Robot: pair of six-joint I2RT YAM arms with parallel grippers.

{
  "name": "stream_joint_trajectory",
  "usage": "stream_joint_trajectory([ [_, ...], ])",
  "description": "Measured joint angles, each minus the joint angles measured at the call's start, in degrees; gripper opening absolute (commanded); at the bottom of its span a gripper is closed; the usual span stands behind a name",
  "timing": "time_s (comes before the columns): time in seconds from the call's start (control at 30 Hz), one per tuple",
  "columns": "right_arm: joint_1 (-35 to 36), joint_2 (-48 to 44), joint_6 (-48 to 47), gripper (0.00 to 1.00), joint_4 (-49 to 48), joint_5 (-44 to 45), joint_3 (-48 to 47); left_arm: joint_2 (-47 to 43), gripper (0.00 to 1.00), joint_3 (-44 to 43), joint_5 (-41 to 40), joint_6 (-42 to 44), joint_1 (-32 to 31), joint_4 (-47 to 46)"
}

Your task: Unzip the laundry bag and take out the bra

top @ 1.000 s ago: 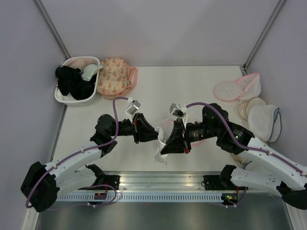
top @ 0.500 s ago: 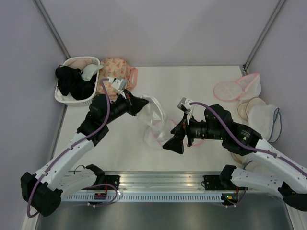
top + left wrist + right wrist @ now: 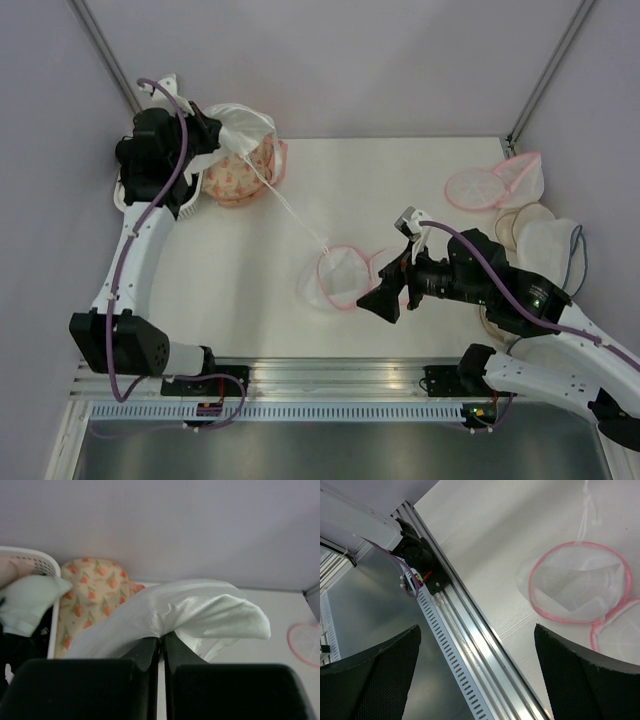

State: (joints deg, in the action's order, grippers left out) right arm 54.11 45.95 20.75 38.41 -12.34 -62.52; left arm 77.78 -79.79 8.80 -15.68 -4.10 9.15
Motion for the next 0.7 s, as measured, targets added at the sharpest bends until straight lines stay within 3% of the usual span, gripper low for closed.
stream_joint_trajectory([
  [0.43, 0.0, 2.3, -0.1, 0.98, 0.2, -1.0, 5.6, 28.5, 0.02, -39.6, -16.5, 3.0, 8.3, 0.4],
  [0.7, 0.0, 5.1, -1.2, 0.98, 1.1, -1.2, 6.0, 36.4, 0.02, -43.7, -29.3, 4.0, 9.9, -4.0],
])
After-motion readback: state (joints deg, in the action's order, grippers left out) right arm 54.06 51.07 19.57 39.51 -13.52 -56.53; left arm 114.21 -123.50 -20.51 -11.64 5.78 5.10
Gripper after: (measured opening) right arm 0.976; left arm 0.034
